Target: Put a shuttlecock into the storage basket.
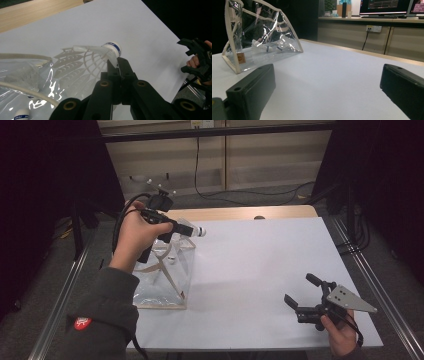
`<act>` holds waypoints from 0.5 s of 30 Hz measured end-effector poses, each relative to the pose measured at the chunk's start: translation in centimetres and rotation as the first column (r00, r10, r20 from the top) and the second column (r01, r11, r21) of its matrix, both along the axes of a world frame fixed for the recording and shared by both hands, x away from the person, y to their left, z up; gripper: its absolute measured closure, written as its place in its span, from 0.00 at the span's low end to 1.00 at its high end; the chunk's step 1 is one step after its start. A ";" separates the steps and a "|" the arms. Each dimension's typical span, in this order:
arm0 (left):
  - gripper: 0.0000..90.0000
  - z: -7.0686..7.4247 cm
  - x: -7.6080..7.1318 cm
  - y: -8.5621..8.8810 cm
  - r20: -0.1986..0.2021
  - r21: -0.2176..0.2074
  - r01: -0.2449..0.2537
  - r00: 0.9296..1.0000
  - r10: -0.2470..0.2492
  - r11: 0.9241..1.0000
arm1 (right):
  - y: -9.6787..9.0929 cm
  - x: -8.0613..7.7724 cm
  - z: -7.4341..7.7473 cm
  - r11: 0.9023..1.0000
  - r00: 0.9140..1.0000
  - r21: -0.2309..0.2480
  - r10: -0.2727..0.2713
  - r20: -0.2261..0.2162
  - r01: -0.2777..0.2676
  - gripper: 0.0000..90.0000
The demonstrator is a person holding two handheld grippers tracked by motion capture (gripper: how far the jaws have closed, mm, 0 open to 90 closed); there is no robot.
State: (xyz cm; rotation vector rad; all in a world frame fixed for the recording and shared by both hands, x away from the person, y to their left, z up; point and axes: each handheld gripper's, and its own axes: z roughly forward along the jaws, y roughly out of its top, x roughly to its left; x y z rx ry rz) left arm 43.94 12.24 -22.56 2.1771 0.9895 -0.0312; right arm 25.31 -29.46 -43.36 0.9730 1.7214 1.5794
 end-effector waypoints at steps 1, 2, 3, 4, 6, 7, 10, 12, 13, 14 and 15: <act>1.00 0.0 0.0 0.0 -0.003 0.000 0.001 1.000 -0.001 1.000 | 0.0 0.0 0.0 1.000 1.000 0.000 0.000 0.000 0.000 0.00; 1.00 0.0 0.0 0.0 -0.003 0.002 0.002 1.000 -0.002 1.000 | 0.0 0.0 0.0 1.000 1.000 -0.002 0.001 -0.001 -0.001 0.00; 1.00 0.1 0.0 0.1 0.001 0.003 -0.001 1.000 0.001 1.000 | 0.0 0.0 0.0 1.000 1.000 -0.005 0.002 0.001 -0.002 0.00; 1.00 0.1 0.0 0.1 -0.003 0.001 0.000 1.000 0.000 1.000 | 0.0 0.0 0.0 1.000 1.000 -0.005 0.001 0.002 -0.001 0.00; 1.00 0.1 0.0 0.1 -0.002 0.002 -0.001 1.000 0.001 1.000 | 0.0 0.0 0.0 1.000 1.000 -0.003 -0.001 0.001 0.001 0.00; 1.00 0.1 0.0 0.1 -0.007 0.003 -0.001 1.000 0.001 1.000 | 0.0 0.0 0.0 1.000 1.000 -0.003 -0.001 0.000 0.001 0.00; 1.00 0.2 0.0 0.1 -0.006 0.003 -0.001 1.000 0.001 1.000 | -0.1 -0.1 0.0 1.000 1.000 -0.005 -0.002 0.000 0.002 0.00; 1.00 0.2 -0.1 0.1 -0.006 0.003 -0.001 1.000 0.001 1.000 | -0.1 -0.1 0.1 1.000 1.000 -0.006 -0.002 0.003 0.002 0.00; 1.00 0.3 -0.1 0.1 -0.008 0.001 -0.003 1.000 0.003 1.000 | -0.1 -0.1 0.0 1.000 1.000 -0.005 -0.002 0.003 0.002 0.00; 1.00 0.3 -0.1 0.1 -0.006 0.007 0.004 1.000 -0.004 1.000 | -0.1 -0.1 0.0 1.000 1.000 -0.003 -0.003 0.001 0.003 0.00; 1.00 0.3 -0.1 0.1 -0.007 0.007 0.000 1.000 0.000 1.000 | -0.1 -0.1 0.0 1.000 1.000 -0.004 -0.003 0.002 0.003 0.00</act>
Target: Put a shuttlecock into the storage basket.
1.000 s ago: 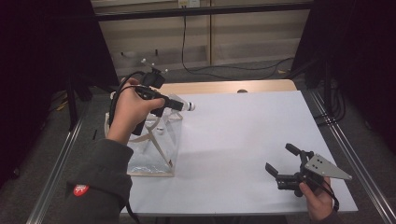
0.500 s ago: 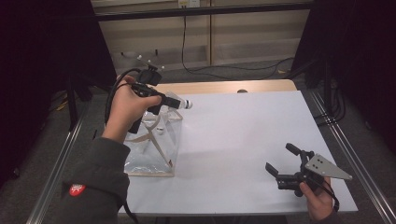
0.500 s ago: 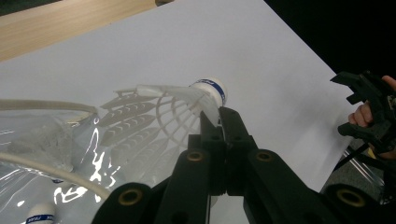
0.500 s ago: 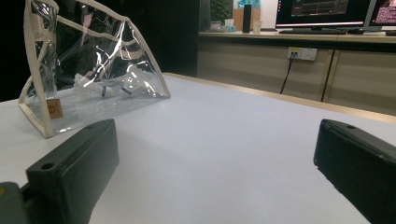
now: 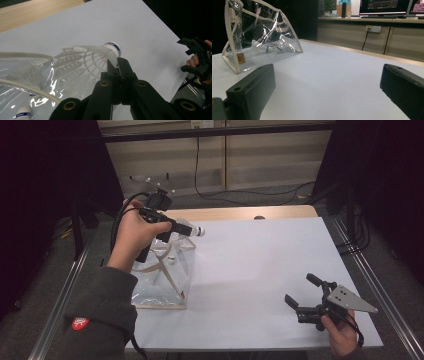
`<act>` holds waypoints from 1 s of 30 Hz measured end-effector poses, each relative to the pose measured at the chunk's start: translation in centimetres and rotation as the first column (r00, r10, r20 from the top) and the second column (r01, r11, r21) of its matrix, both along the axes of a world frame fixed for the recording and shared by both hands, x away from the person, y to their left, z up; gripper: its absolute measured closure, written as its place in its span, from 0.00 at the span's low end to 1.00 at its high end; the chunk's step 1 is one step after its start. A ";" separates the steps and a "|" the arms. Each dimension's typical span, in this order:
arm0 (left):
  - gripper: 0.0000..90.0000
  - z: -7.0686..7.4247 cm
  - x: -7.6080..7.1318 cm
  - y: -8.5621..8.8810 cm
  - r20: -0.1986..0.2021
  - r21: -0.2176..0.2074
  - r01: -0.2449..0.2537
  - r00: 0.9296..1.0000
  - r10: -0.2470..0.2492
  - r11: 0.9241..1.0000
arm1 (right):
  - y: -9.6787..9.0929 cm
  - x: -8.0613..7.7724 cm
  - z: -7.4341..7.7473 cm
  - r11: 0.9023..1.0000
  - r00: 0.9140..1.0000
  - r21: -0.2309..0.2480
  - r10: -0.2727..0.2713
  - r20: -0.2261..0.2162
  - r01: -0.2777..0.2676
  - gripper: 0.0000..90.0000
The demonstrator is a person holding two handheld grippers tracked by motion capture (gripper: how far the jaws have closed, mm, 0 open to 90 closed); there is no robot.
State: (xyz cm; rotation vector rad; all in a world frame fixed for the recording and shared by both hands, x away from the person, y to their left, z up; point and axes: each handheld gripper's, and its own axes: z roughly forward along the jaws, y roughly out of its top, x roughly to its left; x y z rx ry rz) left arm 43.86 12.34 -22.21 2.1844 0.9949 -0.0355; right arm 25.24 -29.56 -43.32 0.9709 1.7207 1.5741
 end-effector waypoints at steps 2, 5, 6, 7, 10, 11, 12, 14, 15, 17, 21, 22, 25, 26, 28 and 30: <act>1.00 0.0 0.0 0.0 0.000 0.002 0.000 1.000 0.000 1.000 | 0.0 0.0 0.1 1.000 1.000 -0.004 0.001 0.003 -0.001 0.00; 1.00 0.2 0.1 0.0 -0.002 0.005 -0.003 1.000 0.003 1.000 | 0.0 0.0 0.1 1.000 1.000 -0.004 0.002 0.003 -0.002 0.00; 1.00 0.2 0.1 0.0 -0.001 0.006 0.000 1.000 0.000 1.000 | 0.0 0.0 0.1 1.000 1.000 -0.003 0.000 0.004 0.000 0.00; 1.00 0.3 0.1 0.0 -0.003 0.006 -0.006 1.000 0.006 1.000 | 0.0 0.0 0.1 1.000 1.000 -0.002 -0.001 0.004 0.001 0.00; 1.00 0.8 0.2 0.0 -0.001 0.013 -0.004 1.000 0.004 1.000 | -0.1 -0.1 0.2 1.000 1.000 0.006 -0.003 0.003 0.003 0.00; 1.00 0.9 0.2 -0.1 -0.003 0.013 -0.003 1.000 0.003 1.000 | -0.1 -0.1 0.2 1.000 1.000 0.004 -0.004 0.007 0.004 0.00; 1.00 1.0 0.2 -0.1 0.000 0.012 -0.009 1.000 0.009 1.000 | -0.2 -0.1 0.2 1.000 1.000 0.009 -0.007 0.006 0.007 0.00; 1.00 1.1 0.3 -0.1 -0.005 0.011 -0.008 1.000 0.008 1.000 | -0.2 -0.1 0.1 1.000 1.000 0.009 -0.007 0.005 0.007 0.00; 1.00 1.1 0.3 -0.1 -0.003 0.010 -0.011 1.000 0.011 1.000 | -0.3 -0.1 0.1 1.000 1.000 0.009 -0.008 0.006 0.008 0.00; 1.00 1.2 0.4 0.1 -0.001 0.015 -0.010 1.000 0.010 1.000 | -0.3 -0.1 0.1 1.000 1.000 0.007 -0.009 0.004 0.009 0.00; 1.00 1.5 0.5 0.5 0.002 0.006 -0.028 1.000 0.028 1.000 | -0.4 -0.1 0.1 1.000 1.000 0.011 -0.009 0.005 0.009 0.00; 1.00 1.5 0.5 0.6 0.003 0.010 -0.024 1.000 0.024 1.000 | -0.4 -0.1 0.1 1.000 1.000 0.006 -0.008 0.003 0.008 0.00; 1.00 1.7 0.6 1.0 0.002 0.014 -0.034 0.999 0.034 0.999 | -0.2 -0.1 0.1 1.000 1.000 0.010 -0.006 -0.002 0.006 0.00; 1.00 1.7 0.6 1.1 0.001 0.018 -0.033 0.999 0.033 0.999 | -0.2 -0.1 0.1 1.000 1.000 0.011 -0.006 0.000 0.006 0.00; 1.00 1.8 0.6 1.3 0.001 0.010 -0.037 0.999 0.037 0.999 | -0.2 0.0 0.1 1.000 1.000 0.005 -0.004 0.003 0.004 0.00; 1.00 1.9 0.7 1.5 0.006 0.020 -0.038 0.999 0.038 0.999 | -0.1 0.0 0.1 1.000 1.000 0.003 -0.003 -0.001 0.003 0.00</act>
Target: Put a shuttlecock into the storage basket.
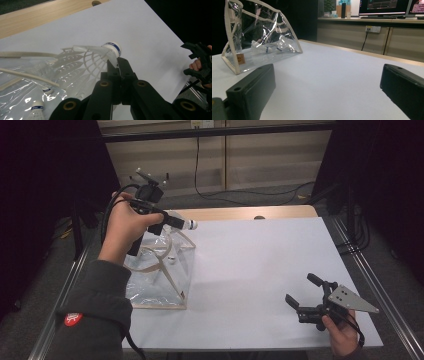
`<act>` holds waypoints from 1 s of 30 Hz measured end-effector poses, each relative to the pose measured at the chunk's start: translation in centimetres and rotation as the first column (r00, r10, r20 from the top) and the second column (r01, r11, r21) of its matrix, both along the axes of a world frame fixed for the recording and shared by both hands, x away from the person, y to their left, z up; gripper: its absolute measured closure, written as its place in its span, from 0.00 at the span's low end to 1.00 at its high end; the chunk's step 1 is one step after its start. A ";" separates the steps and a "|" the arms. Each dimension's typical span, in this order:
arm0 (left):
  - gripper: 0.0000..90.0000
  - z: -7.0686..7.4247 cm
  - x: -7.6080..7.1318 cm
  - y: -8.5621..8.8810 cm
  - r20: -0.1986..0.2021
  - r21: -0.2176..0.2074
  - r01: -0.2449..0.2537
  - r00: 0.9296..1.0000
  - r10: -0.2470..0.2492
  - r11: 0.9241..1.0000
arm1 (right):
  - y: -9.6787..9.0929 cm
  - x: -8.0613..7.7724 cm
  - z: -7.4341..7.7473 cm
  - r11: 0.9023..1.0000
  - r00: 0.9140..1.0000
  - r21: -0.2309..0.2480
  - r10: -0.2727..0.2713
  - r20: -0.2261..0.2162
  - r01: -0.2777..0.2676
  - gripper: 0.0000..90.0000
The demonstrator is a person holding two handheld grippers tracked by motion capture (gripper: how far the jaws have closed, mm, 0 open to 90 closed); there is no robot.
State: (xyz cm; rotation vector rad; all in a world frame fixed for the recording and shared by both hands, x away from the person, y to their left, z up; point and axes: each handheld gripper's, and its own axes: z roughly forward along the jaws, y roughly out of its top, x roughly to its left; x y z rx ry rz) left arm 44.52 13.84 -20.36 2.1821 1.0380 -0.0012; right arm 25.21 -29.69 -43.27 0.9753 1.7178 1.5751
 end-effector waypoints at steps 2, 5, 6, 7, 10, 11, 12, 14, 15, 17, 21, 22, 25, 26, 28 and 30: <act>1.00 0.1 0.0 0.1 0.000 0.003 -0.001 1.000 0.001 1.000 | 0.0 0.0 0.0 1.000 1.000 0.000 0.002 0.000 -0.002 0.00; 1.00 0.1 0.1 0.2 0.001 0.005 -0.005 1.000 0.005 1.000 | 0.1 0.0 0.0 1.000 1.000 0.003 0.002 0.001 -0.002 0.00; 1.00 0.1 0.1 0.3 0.003 0.007 -0.008 1.000 0.008 1.000 | 0.1 0.0 0.0 1.000 1.000 0.003 0.003 0.000 -0.003 0.00; 1.00 0.1 0.1 0.3 0.003 0.004 -0.012 1.000 0.012 1.000 | 0.1 0.0 0.0 1.000 1.000 0.002 0.002 0.001 -0.002 0.00; 1.00 0.2 0.2 0.4 0.005 0.007 -0.015 1.000 0.015 1.000 | 0.0 0.0 0.0 1.000 1.000 0.000 0.002 -0.001 -0.002 0.00; 1.00 0.2 0.2 0.5 0.001 0.003 -0.013 1.000 0.013 1.000 | 0.0 0.0 0.0 1.000 1.000 0.001 0.002 -0.001 -0.002 0.00; 1.00 0.2 0.2 0.5 0.003 -0.004 -0.020 1.000 0.020 1.000 | 0.0 0.0 0.0 1.000 1.000 0.000 0.002 0.000 -0.002 0.00; 1.00 0.2 0.2 0.6 0.002 -0.002 -0.023 1.000 0.023 1.000 | 0.0 0.0 0.0 1.000 1.000 0.001 0.004 0.000 -0.004 0.00; 1.00 0.2 0.2 0.7 0.001 -0.003 -0.024 1.000 0.024 1.000 | 0.0 0.0 0.0 1.000 1.000 0.001 0.002 0.003 -0.002 0.00; 1.00 0.2 0.3 0.8 0.004 -0.002 -0.022 1.000 0.022 1.000 | 0.1 0.0 0.0 1.000 1.000 0.000 0.003 0.003 -0.003 0.00; 1.00 0.3 0.3 1.0 0.003 -0.001 -0.021 1.000 0.021 1.000 | 0.1 0.0 0.0 1.000 1.000 0.000 0.004 0.002 -0.004 0.00; 1.00 0.3 0.3 1.1 0.005 0.000 -0.022 1.000 0.022 1.000 | 0.0 0.0 0.0 1.000 1.000 0.000 0.003 0.002 -0.003 0.00; 1.00 0.3 0.3 1.3 0.007 -0.002 -0.032 0.999 0.032 0.999 | 0.1 0.0 0.0 1.000 1.000 0.003 0.003 0.002 -0.003 0.00; 1.00 0.3 0.4 1.4 0.006 -0.005 -0.033 0.999 0.033 0.999 | 0.0 0.0 0.0 1.000 1.000 0.000 0.006 0.000 -0.006 0.00; 1.00 0.3 0.4 1.6 0.009 -0.003 -0.037 0.999 0.037 0.999 | 0.0 0.0 0.0 1.000 1.000 -0.001 0.005 0.001 -0.005 0.00; 1.00 0.3 0.4 1.8 0.011 0.004 -0.041 0.999 0.041 0.999 | 0.1 0.0 0.0 1.000 1.000 -0.001 0.006 0.002 -0.006 0.00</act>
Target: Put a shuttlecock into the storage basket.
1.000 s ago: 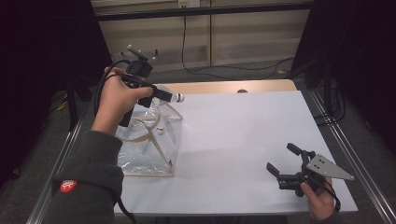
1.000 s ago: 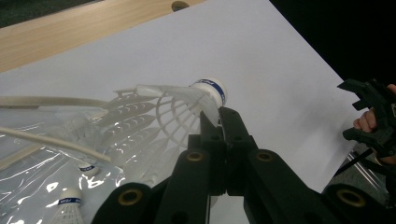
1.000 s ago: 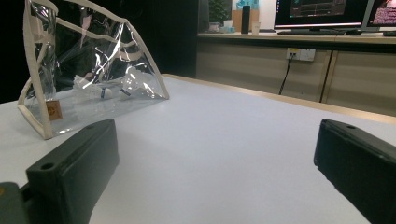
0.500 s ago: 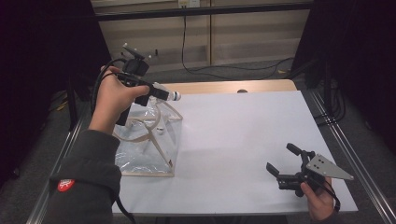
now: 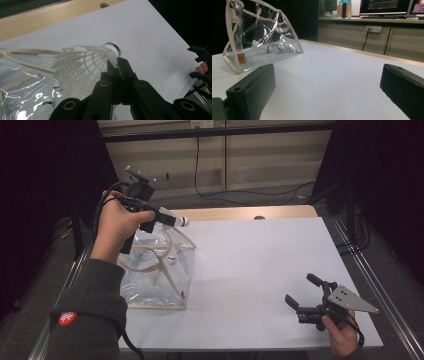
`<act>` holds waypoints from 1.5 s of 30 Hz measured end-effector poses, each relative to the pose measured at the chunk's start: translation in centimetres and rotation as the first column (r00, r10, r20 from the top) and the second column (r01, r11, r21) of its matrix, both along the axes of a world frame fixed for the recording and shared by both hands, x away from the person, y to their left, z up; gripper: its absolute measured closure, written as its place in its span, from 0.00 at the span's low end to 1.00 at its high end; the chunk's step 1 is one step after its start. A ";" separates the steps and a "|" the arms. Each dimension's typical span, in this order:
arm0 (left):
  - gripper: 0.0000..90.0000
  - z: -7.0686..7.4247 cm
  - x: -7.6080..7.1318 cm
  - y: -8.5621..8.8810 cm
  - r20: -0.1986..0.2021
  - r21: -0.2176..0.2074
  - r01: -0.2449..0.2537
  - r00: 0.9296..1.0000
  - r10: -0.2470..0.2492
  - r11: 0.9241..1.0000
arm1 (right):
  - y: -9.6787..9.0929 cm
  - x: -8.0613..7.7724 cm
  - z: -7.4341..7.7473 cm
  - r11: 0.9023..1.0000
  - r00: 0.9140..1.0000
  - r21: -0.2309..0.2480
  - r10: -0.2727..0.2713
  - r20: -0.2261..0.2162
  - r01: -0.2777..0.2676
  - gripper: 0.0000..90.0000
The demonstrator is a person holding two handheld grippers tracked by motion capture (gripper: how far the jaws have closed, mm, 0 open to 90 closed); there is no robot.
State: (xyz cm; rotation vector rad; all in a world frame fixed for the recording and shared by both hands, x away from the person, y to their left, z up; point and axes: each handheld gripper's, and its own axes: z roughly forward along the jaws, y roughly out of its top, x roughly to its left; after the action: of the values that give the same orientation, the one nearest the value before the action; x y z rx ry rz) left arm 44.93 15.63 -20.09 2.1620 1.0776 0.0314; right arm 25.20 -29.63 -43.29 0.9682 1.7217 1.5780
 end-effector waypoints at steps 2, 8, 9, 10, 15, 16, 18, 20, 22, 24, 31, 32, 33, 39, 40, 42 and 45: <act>1.00 0.0 0.0 0.1 -0.001 0.004 -0.001 1.000 0.001 1.000 | 0.0 0.0 0.0 1.000 1.000 0.002 0.001 -0.001 -0.001 0.00; 1.00 -0.1 0.0 0.4 0.002 0.008 -0.004 1.000 0.004 1.000 | 0.0 0.0 0.0 1.000 1.000 -0.003 0.001 0.003 -0.001 0.00; 1.00 -0.1 0.0 0.4 0.000 0.004 -0.008 1.000 0.008 1.000 | 0.0 0.0 0.0 1.000 1.000 0.000 0.001 0.000 -0.001 0.00; 1.00 -0.1 0.0 0.5 0.002 0.005 -0.014 1.000 0.014 1.000 | 0.0 0.0 0.0 1.000 1.000 0.000 0.002 0.001 -0.002 0.00; 1.00 0.0 -0.1 0.9 0.003 0.006 -0.016 1.000 0.016 1.000 | 0.0 0.0 0.0 1.000 1.000 -0.005 0.003 0.004 -0.003 0.00; 1.00 0.0 -0.2 1.0 0.001 0.007 -0.024 1.000 0.024 1.000 | 0.1 0.0 0.0 1.000 1.000 -0.003 0.001 0.003 -0.001 0.00; 1.00 0.0 -0.2 1.2 0.001 0.009 -0.025 1.000 0.025 1.000 | 0.1 0.0 0.1 1.000 1.000 0.001 0.001 0.002 -0.001 0.00; 1.00 0.0 -0.2 1.5 0.005 0.010 -0.029 1.000 0.029 1.000 | 0.0 0.0 0.0 1.000 1.000 -0.002 0.002 0.003 -0.002 0.00; 1.00 0.0 -0.2 1.7 0.006 0.009 -0.034 0.999 0.034 0.999 | 0.0 0.0 0.0 1.000 1.000 -0.003 0.002 0.003 -0.002 0.00; 1.00 0.0 -0.2 1.9 0.008 0.006 -0.041 0.999 0.041 0.999 | 0.0 0.0 0.0 1.000 1.000 -0.004 0.002 0.003 -0.002 0.00; 1.00 -0.3 -0.2 2.9 0.002 0.005 -0.067 0.998 0.067 0.998 | 0.0 0.0 0.0 1.000 1.000 0.000 0.001 0.000 -0.001 0.00; 1.00 -0.3 -0.2 3.0 0.000 0.008 -0.071 0.997 0.071 0.997 | 0.0 0.0 0.0 1.000 1.000 -0.001 0.002 0.001 -0.002 0.00; 1.00 -0.4 -0.2 3.1 0.001 0.007 -0.072 0.997 0.072 0.997 | 0.0 0.0 0.0 1.000 1.000 -0.002 0.002 0.002 -0.002 0.00; 1.00 -0.6 -0.1 3.8 0.000 0.010 -0.091 0.996 0.091 0.996 | 0.0 0.0 0.0 1.000 1.000 -0.001 -0.002 -0.001 0.002 0.00; 1.00 -0.6 -0.1 3.9 -0.003 0.012 -0.090 0.996 0.090 0.996 | -0.1 0.0 0.0 1.000 1.000 -0.001 -0.002 -0.004 0.002 0.00; 1.00 -0.6 -0.1 4.1 -0.003 0.015 -0.095 0.996 0.095 0.995 | 0.0 0.0 0.0 1.000 1.000 0.002 -0.001 -0.003 0.001 0.00; 1.00 -0.6 -0.2 4.3 0.004 0.019 -0.103 0.995 0.103 0.994 | 0.0 0.0 0.0 1.000 1.000 -0.001 0.002 -0.001 -0.002 0.00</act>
State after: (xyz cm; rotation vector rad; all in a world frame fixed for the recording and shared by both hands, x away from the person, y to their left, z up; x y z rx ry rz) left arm 44.77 19.96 -20.71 2.1208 1.1907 0.0927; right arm 25.21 -29.62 -43.29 0.9668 1.7242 1.5786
